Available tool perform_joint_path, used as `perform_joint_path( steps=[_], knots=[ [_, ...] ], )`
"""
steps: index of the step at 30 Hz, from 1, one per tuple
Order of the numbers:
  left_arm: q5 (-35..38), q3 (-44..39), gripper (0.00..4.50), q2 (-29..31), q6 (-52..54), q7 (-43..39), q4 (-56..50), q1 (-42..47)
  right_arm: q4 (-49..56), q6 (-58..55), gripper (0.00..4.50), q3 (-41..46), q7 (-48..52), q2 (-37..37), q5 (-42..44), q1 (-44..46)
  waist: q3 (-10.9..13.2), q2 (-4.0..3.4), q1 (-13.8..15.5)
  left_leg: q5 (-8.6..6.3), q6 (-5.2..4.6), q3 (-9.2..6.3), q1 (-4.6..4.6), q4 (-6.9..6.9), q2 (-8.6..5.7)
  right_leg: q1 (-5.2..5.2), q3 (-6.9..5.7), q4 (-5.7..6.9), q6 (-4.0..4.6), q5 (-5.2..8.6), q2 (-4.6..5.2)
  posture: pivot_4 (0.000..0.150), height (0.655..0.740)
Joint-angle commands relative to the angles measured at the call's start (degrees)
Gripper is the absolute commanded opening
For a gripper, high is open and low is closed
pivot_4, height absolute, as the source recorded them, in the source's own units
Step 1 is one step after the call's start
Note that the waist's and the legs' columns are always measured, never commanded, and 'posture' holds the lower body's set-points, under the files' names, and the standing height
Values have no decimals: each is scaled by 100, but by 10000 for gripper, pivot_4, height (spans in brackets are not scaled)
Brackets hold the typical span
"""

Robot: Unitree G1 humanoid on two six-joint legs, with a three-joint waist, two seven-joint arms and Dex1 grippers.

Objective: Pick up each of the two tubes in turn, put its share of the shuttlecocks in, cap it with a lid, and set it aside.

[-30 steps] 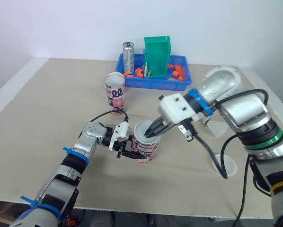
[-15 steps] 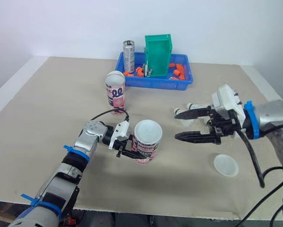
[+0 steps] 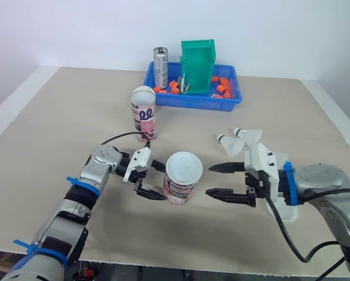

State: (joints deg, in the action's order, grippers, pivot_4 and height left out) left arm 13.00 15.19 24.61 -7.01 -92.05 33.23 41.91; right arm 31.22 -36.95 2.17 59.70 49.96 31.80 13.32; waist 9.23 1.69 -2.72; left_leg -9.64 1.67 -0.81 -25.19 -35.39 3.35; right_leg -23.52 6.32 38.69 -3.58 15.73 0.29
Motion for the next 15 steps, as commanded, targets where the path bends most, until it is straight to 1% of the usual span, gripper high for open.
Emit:
perform_joint_path(
  steps=[1, 3, 5, 6, 8, 10, 11, 12, 15],
  knots=[
    [467, -267, 44718, 527, 229, -45, -734, -159, -17, 220, 33124, -70, -13, -87, -43, -14, 10, 2, -13, 0, 0, -1, 0, 0, 1, 0, -1, 0, 0, 0, 0, 1500, 7362],
    [752, -406, 44718, 786, 494, -45, -1155, -318, -8, 279, 33124, -146, 27, -116, -44, -48, 14, 0, -10, -1, 1, 0, 1, 1, 5, 0, -1, 1, 3, 1, -1, 1500, 7362],
    [1176, -650, 44718, 1058, 997, -45, -1728, -522, -21, 413, 33124, -282, 55, -165, -120, -91, 23, -2, -2, -2, 1, -4, 1, 1, 6, 2, -6, 1, 4, 3, -1, 1500, 7362],
    [1424, -842, 44718, 1221, 1323, -39, -2074, -651, -79, 489, 33124, -397, 25, -204, -230, -86, 26, -2, -1, -2, 1, -5, 1, 1, 6, 3, -8, 1, 4, 3, -1, 1500, 7362],
    [1687, -1086, 44718, 1452, 1712, 25, -2534, -844, -207, 558, 33124, -549, -73, -270, -413, -29, 34, -2, -2, -2, 1, -8, 1, -1, 7, 6, -11, 1, 4, 3, 0, 1500, 7362],
    [1788, -1233, 45000, 1626, 1913, 130, -2852, -1024, -293, 513, 38683, -611, -131, -349, -429, 27, 42, -7, 3, -2, 2, -9, 2, -3, 8, 7, -14, 2, 4, 3, 0, 1500, 7362],
    [1835, -1294, 45000, 1711, 2018, 176, -3009, -1113, -305, 510, 43506, -655, -113, -359, -434, 29, 44, -10, 15, -1, 2, -11, 3, -6, 8, 9, -15, 2, 4, 1, 0, 1500, 7362],
    [1887, -1372, 45000, 1803, 2121, 217, -3178, -1221, -328, 549, 44425, -719, -119, -378, -487, 30, 47, -12, 18, -1, 3, -12, 4, -8, 7, 11, -17, 3, 5, 1, 1, 1500, 7362],
    [2210, -1702, 45000, 2088, 2565, 413, -3785, -1614, -369, 533, 44425, -846, -65, -539, -406, 79, 56, -10, 5, -1, 3, -12, 5, -9, 8, 11, -17, 2, 8, 1, 1, 1500, 7362]
  ],
)
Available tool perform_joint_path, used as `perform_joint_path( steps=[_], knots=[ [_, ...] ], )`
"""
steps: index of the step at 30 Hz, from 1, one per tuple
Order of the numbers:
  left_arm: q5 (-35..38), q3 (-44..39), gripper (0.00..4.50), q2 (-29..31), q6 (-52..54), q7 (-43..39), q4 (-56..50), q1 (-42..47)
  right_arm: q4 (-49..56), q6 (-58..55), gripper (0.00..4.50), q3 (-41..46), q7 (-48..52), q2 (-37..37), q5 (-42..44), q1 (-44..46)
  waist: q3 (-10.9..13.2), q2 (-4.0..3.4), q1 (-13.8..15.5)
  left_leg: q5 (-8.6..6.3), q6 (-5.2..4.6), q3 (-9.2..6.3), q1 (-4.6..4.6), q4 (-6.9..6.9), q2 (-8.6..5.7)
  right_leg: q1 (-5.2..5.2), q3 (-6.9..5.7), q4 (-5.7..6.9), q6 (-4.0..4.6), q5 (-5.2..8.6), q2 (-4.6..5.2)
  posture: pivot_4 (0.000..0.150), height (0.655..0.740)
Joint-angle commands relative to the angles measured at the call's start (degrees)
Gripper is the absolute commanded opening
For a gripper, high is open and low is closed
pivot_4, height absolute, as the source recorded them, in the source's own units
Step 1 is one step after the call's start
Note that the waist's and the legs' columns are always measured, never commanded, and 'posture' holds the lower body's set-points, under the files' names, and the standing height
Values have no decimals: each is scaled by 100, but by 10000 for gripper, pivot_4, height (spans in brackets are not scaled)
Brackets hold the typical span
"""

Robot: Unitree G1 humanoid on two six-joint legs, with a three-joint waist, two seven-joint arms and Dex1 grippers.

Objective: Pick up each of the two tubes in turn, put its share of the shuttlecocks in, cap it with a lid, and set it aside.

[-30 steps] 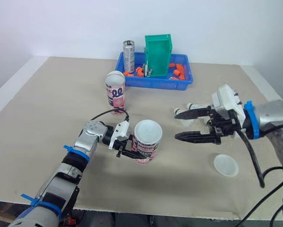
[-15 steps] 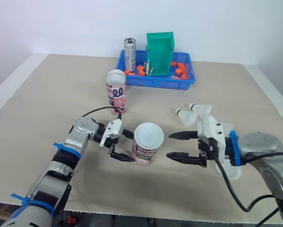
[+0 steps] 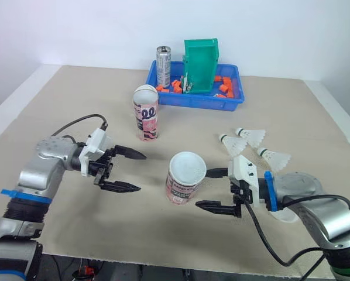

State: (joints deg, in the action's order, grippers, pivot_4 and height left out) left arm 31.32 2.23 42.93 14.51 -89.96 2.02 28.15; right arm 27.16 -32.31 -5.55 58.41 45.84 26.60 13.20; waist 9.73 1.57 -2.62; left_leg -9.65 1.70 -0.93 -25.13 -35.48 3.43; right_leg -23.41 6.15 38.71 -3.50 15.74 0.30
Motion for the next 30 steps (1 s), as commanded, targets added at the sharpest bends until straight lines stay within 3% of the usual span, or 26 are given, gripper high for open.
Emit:
perform_joint_path(
  steps=[1, 11, 24, 25, 28, 30],
  knots=[
    [474, -490, 45000, 312, 533, 268, -802, -323, 37, 60, 44425, -76, 56, -193, 163, 115, 12, 3, -8, 0, 0, 0, 0, 1, 1, -1, 0, 0, 0, 0, -1, 1500, 7362],
    [849, -1032, 45000, 478, 1027, 903, -1545, -980, -284, 292, 44425, -185, 24, -928, 244, 441, 36, 9, -6, 0, 0, -7, 0, 0, 4, 0, -7, 6, 4, 0, -5, 1500, 7362],
    [854, -969, 45000, 447, 1044, 1104, -1757, -1088, -1042, 905, 44425, -609, 204, -1533, -51, 773, 41, 8, -2, 1, 2, -7, 4, -1, 4, 0, -8, 12, 8, -3, -7, 1500, 7362],
    [843, -950, 45000, 443, 1036, 1091, -1732, -1063, -1104, 956, 40658, -617, 215, -1565, -73, 787, 41, 8, -2, 2, 2, -7, 4, -2, 4, 1, -8, 13, 8, -3, -6, 1500, 7362],
    [800, -840, 45000, 384, 987, 1047, -1664, -958, -1197, 989, 34831, -535, 159, -1618, -65, 808, 41, 8, -2, 2, 3, -7, 4, -2, 4, 1, -9, 13, 8, -3, -7, 1500, 7362],
    [775, -727, 45000, 287, 954, 1036, -1583, -824, -1185, 960, 34831, -401, 151, -1580, 21, 812, 42, 7, -1, 2, 4, -8, 4, -3, 5, 1, -10, 15, 9, -4, -8, 1500, 7362]
  ],
)
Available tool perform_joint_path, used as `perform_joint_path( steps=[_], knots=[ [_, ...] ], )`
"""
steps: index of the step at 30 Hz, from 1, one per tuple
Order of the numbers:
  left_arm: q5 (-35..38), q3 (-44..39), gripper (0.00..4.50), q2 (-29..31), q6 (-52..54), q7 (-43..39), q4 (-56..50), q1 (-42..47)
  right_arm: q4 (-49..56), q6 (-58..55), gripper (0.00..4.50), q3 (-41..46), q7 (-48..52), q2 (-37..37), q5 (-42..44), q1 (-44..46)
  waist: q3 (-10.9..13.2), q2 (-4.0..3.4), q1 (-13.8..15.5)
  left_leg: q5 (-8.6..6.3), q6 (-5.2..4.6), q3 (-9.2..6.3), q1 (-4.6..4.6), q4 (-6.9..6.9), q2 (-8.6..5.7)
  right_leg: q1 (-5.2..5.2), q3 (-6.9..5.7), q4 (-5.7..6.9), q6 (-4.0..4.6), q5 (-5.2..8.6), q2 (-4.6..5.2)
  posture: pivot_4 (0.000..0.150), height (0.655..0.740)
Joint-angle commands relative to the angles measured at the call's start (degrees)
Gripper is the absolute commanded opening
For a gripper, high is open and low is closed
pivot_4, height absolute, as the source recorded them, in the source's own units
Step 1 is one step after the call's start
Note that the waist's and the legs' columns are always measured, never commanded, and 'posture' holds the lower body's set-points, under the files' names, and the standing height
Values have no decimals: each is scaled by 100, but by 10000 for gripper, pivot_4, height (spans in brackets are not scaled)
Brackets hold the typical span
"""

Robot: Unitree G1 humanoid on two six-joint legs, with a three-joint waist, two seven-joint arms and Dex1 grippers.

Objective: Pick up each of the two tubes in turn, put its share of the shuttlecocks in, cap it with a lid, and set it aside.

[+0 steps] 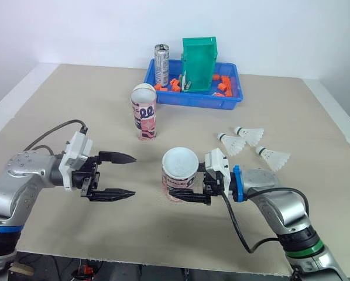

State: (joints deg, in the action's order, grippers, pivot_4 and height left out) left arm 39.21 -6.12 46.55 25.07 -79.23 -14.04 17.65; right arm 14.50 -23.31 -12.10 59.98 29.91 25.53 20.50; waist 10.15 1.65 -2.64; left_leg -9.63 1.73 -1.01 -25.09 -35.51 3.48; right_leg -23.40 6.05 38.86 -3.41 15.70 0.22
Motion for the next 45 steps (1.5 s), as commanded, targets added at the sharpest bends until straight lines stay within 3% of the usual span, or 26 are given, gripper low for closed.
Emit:
perform_joint_path(
  steps=[1, 7, 10, 13, 18, 23, 29, 45],
  knots=[
    [-10, 162, 45000, -135, -102, -37, 74, 310, 110, 49, 34831, 327, 10, 48, 181, 81, 0, 0, 5, 1, 1, 0, 0, -1, 0, 0, 0, 2, 0, 0, 1, 1500, 7362],
    [34, 506, 45000, -949, -19, 248, 690, 1207, 464, -384, 34831, 1398, -181, 356, 981, 346, 4, 0, 10, 1, 2, -2, -3, -22, -3, 6, 1, 9, -9, -8, 0, 1500, 7362],
    [-202, 769, 45000, -1389, -185, 334, 1114, 1608, 162, -462, 34831, 2283, -476, 717, 1144, 453, 10, -8, 32, 2, 1, -4, -3, -26, -4, 7, 2, 13, -9, -10, -2, 1500, 7362],
    [-544, 1141, 45000, -2027, -465, 481, 1614, 2049, -998, -250, 34831, 3486, -1239, 1238, 818, 535, 10, -8, 88, 3, 0, -6, -6, -33, -11, 14, 4, 10, -15, -13, 1, 1500, 7362],
    [-959, 1396, 45000, -2775, -845, 747, 2230, 2406, -2218, 71, 34831, 4326, -2079, 1749, 377, 618, 10, -8, 113, 3, -5, -2, -12, -38, -42, 16, 25, 6, -3, -27, 19, 1500, 7362],
    [-1349, 1643, 45000, -3410, -1240, 965, 2741, 2621, -3493, 464, 34831, 4776, -2984, 1948, -83, 668, 6, -21, 61, -1, -10, -2, -5, -23, -46, 15, 32, 7, 1, -25, 18, 1500, 7362],
    [-1638, 1662, 45000, -3755, -1500, 1280, 3071, 2751, -4099, 613, 34831, 4940, -2949, 1820, 46, 460, 2, -48, -12, 1, -12, -1, 0, -23, -51, 18, 39, 9, -3, -27, 19, 1500, 7362],
    [-1713, 1570, 45000, -3844, -1607, 1278, 3088, 2762, -5851, 1218, 34831, 4875, -3007, 1713, 0, 320, 1, -56, -14, 15, -24, -8, 6, -33, -64, 40, 48, 7, -51, -14, 18, 1500, 7362]
  ],
)
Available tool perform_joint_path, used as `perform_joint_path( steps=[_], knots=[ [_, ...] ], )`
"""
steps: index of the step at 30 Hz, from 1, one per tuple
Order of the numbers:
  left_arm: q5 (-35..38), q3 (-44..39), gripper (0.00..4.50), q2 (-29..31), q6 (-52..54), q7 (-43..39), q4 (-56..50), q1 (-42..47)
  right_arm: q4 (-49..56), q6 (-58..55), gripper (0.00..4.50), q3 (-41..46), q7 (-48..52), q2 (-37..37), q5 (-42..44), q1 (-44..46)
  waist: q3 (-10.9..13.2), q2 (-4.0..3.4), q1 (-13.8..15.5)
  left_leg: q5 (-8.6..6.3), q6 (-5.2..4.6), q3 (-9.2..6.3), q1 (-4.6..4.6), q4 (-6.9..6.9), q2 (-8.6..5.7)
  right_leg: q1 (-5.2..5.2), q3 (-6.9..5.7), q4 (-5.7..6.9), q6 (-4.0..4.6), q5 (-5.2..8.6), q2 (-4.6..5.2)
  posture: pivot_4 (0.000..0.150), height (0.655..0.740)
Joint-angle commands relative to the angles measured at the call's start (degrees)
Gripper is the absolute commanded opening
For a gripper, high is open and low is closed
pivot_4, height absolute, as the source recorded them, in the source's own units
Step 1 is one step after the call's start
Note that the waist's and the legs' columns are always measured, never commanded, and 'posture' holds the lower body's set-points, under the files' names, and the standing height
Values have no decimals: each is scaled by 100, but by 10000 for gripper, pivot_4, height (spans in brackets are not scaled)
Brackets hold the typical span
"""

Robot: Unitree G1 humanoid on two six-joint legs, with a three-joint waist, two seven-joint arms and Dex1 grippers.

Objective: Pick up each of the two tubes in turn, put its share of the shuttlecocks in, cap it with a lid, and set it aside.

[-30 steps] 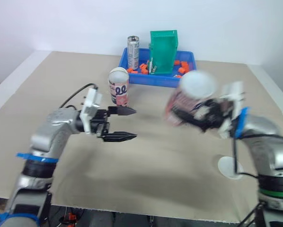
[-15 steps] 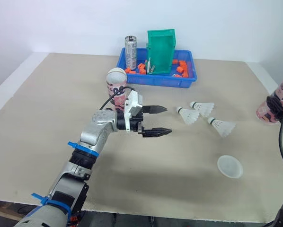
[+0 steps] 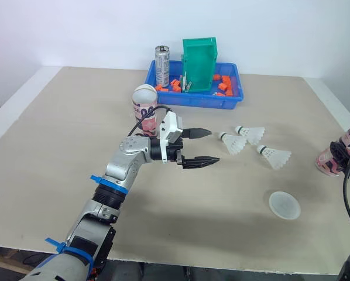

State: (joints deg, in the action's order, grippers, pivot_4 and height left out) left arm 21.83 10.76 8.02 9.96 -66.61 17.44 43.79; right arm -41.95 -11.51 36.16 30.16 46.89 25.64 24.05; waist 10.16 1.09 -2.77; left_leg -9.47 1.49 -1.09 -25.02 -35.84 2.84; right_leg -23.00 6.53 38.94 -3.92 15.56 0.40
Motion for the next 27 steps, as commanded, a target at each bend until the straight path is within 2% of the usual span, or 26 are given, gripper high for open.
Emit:
perform_joint_path(
  steps=[1, 3, 10, 17, 23, 27],
  knots=[
    [20, -125, 45000, 2, -105, 20, -40, 161, -202, -2, 37674, 47, 58, 7, 39, -56, 0, 0, -2, 1, -1, -2, 0, -3, -2, 4, 1, -1, -2, -1, 0, 1500, 7362],
    [20, -132, 45000, -10, -103, 21, -31, 171, -74, -122, 44364, 65, 262, -24, 176, -122, 1, 1, 0, 4, -4, -7, 0, -8, -9, 12, 5, -3, -7, -3, 0, 1500, 7362],
    [20, -145, 45000, -53, -116, 8, 2, 184, 96, -323, 44364, -36, 350, 151, 56, -390, -1, -5, -2, 9, -9, -6, -2, -8, -20, 13, 25, -5, -17, -2, 0, 1500, 7362],
    [83, -187, 45000, -38, -33, -4, -51, 191, 727, -713, 44364, -10, 879, 388, 151, -1004, -1, -7, -1, 9, -9, -6, -2, -2, -21, 12, 26, -6, -19, 0, 0, 1500, 7362],
    [149, -236, 45000, 343, 195, -111, -449, -140, 1910, -1197, 44364, 477, 1570, 672, 426, -2322, -4, -14, 0, 9, -9, -9, -2, 2, -21, 12, 25, -6, -19, 3, -2, 1500, 7362],
    [361, -446, 45000, 764, 630, 37, -1019, -592, 3821, -1809, 44364, 961, 2128, 459, 1197, -3307, -9, -27, -33, 8, -8, -8, 0, 12, -19, 6, 27, -5, -14, 9, -2, 1500, 7362]
  ],
)
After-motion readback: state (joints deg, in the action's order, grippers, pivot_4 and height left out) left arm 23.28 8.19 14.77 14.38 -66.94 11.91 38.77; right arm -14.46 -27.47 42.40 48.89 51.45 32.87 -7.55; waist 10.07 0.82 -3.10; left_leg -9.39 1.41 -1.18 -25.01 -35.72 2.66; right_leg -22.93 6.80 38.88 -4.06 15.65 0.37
